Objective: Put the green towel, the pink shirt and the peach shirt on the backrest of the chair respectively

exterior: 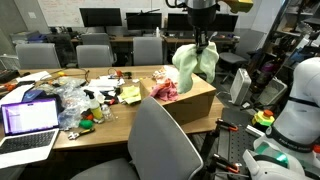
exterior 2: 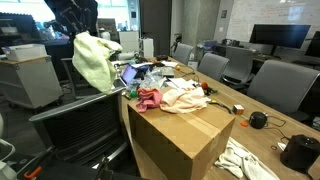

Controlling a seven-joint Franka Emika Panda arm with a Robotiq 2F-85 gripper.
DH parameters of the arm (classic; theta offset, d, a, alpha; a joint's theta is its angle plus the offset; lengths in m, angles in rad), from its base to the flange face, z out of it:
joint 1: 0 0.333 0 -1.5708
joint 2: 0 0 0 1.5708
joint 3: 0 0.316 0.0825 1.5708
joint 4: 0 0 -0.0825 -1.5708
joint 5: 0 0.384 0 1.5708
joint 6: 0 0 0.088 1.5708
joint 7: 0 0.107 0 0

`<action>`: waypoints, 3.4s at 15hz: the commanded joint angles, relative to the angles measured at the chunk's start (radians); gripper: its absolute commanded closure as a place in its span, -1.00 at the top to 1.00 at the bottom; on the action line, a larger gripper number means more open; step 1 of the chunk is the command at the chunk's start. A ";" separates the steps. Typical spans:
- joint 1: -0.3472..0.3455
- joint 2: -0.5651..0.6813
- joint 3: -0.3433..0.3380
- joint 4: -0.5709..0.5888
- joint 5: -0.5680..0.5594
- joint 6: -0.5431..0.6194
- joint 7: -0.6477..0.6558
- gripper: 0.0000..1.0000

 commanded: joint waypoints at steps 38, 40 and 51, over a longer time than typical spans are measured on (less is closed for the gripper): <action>0.181 -0.049 -0.093 -0.047 0.274 0.310 -0.711 -0.96; 0.181 -0.050 -0.093 -0.049 0.279 0.318 -0.712 -0.96; 0.178 -0.050 -0.091 -0.060 0.271 0.318 -0.709 0.28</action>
